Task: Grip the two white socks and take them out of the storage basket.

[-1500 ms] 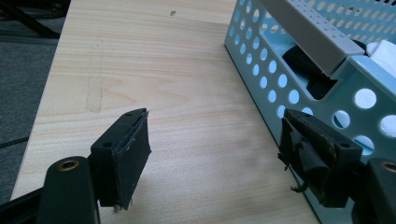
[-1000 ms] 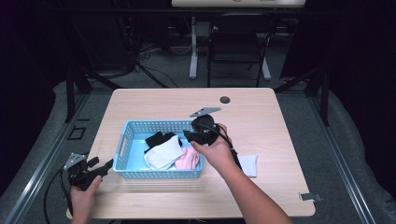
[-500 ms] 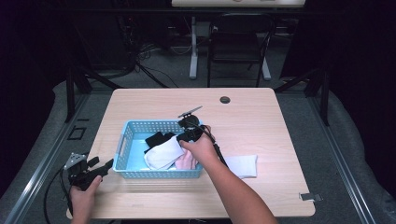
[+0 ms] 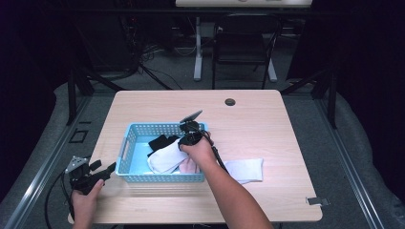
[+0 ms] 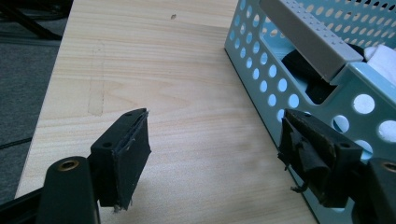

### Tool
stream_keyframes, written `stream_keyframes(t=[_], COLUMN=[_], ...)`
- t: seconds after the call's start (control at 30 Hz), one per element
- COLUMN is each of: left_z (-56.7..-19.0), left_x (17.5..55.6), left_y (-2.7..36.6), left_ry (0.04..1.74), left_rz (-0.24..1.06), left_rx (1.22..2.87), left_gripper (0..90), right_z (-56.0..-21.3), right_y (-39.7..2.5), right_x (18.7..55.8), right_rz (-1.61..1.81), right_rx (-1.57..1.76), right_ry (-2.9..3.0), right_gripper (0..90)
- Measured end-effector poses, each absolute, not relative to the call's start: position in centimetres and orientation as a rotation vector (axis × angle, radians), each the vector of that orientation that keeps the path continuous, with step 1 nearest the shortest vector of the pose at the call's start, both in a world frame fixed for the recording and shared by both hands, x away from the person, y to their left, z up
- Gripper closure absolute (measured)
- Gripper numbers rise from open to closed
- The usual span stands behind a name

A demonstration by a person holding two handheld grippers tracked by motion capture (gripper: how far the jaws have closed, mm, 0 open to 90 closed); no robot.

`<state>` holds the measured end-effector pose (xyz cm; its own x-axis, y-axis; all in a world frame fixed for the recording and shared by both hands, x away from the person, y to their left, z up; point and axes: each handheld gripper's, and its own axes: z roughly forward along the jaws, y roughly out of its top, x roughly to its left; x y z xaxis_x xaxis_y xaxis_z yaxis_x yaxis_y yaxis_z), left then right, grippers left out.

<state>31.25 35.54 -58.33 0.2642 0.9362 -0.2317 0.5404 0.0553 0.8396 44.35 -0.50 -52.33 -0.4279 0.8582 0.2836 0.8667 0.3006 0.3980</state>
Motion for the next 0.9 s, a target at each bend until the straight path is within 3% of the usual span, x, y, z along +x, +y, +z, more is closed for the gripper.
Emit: stream_keyframes(t=[0.33,0.9], left_z=[-58.3,-58.4], left_x=[31.2,31.3], left_y=[35.5,35.4], left_ry=[1.397,1.396], left_rz=[0.536,0.541], left_rx=[1.610,1.606], left_gripper=[24.4,24.4], right_z=[-51.8,-47.5], right_y=[0.2,1.7], right_x=[43.6,39.0], right_rz=[-0.845,-1.216], right_rx=[-1.581,-1.315], right_ry=[-2.528,-2.791], right_gripper=[86.1,87.6])
